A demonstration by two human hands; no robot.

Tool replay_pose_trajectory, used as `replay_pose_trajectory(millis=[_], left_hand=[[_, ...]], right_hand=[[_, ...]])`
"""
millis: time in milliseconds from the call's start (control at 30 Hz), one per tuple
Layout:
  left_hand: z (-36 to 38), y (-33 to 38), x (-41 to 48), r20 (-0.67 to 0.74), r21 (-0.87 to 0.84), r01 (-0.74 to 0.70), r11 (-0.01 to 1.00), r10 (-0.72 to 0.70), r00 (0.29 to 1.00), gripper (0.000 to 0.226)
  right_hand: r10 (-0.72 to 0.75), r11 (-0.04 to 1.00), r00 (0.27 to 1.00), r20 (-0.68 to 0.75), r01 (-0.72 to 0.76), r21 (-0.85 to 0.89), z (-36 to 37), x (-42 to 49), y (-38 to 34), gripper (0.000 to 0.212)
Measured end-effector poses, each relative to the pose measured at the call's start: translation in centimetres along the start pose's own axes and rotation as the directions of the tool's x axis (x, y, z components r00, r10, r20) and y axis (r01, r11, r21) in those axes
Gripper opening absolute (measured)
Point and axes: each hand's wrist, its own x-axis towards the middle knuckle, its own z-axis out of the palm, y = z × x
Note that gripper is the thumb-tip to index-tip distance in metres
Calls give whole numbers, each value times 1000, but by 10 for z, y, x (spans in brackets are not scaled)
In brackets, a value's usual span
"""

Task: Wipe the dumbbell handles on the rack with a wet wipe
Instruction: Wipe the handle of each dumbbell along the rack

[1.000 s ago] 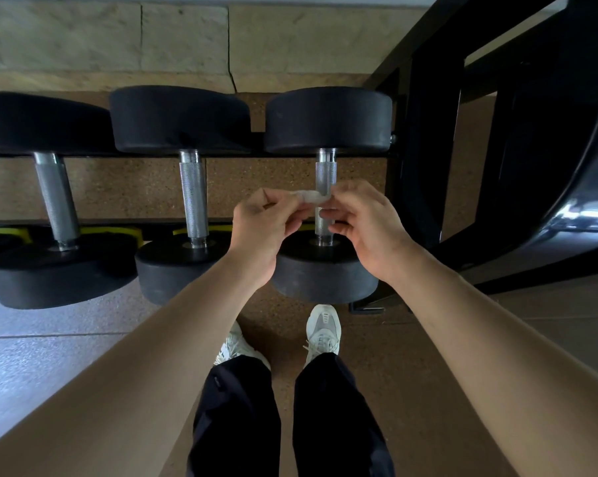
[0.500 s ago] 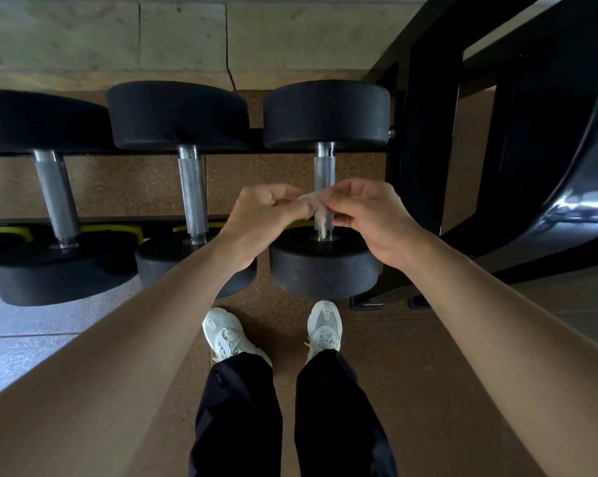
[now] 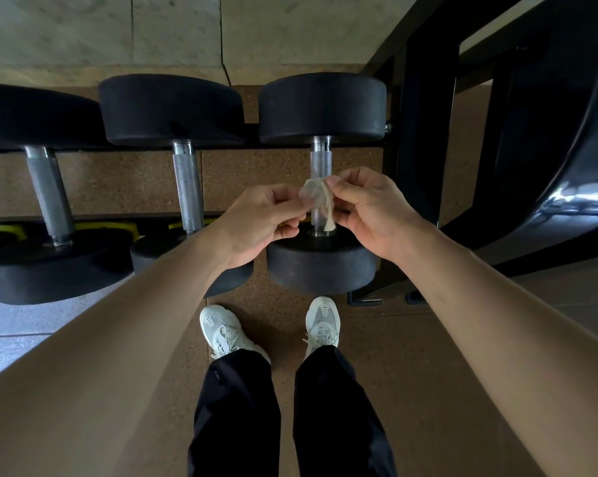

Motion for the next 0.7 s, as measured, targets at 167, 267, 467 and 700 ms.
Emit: replay_pose_trajectory(millis=[167,267,467,700], left_hand=[[-6,7,2,-2,-20,27,999,-27,1000,12],[-4,3,7,-61,-127,15,992,-23,998,20],[13,-2,7,-104,-258,-21,966,-5,995,25],[4,-7,9,-146,-132,-14,991,-5,989,24]], right_hand=[[-11,998,1000,-25,10,-55,-2,2,-1,3],[-37,988,999,-26,33,-152,-3,5,0,13],[-60,970,997,-42,48,-238,2,7,-2,16],[102,995,993,-50,-101,24,0,9,-12,21]])
